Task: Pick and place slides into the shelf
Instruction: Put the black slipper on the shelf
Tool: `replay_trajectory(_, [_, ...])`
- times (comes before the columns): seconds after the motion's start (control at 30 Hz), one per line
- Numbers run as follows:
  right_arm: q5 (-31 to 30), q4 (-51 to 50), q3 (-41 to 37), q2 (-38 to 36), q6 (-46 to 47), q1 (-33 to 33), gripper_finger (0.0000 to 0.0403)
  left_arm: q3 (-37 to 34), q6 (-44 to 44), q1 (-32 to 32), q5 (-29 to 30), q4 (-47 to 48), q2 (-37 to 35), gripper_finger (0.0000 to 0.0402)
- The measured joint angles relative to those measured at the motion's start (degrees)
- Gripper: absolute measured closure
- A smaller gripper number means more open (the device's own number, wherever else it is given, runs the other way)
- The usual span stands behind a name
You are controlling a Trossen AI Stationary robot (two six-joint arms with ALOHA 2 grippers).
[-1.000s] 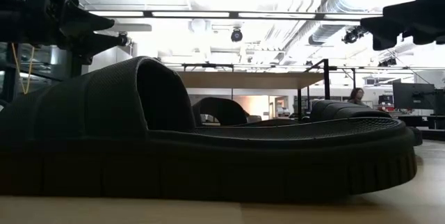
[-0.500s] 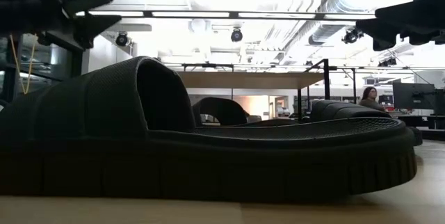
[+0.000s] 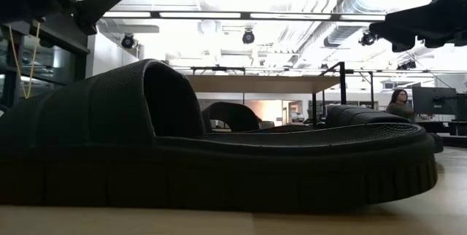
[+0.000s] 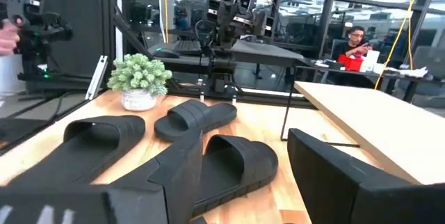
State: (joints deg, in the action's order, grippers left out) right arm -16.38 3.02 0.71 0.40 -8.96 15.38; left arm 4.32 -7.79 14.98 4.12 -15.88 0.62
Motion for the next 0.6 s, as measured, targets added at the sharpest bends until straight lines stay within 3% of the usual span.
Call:
replay_trajectory(0.23, [-3.1, 1.4, 0.0, 0.0, -4.4, 0.0, 0.0199, 0.5, -0.6, 0.0, -0.5, 1.5, 0.0, 0.0131])
replay_trajectory(0.6, [-6.8, -9.4, 9.0, 0.7, -6.2, 0.0, 0.0199, 0.5, -1.4, 0.0, -0.5, 1.0, 0.0, 0.0131])
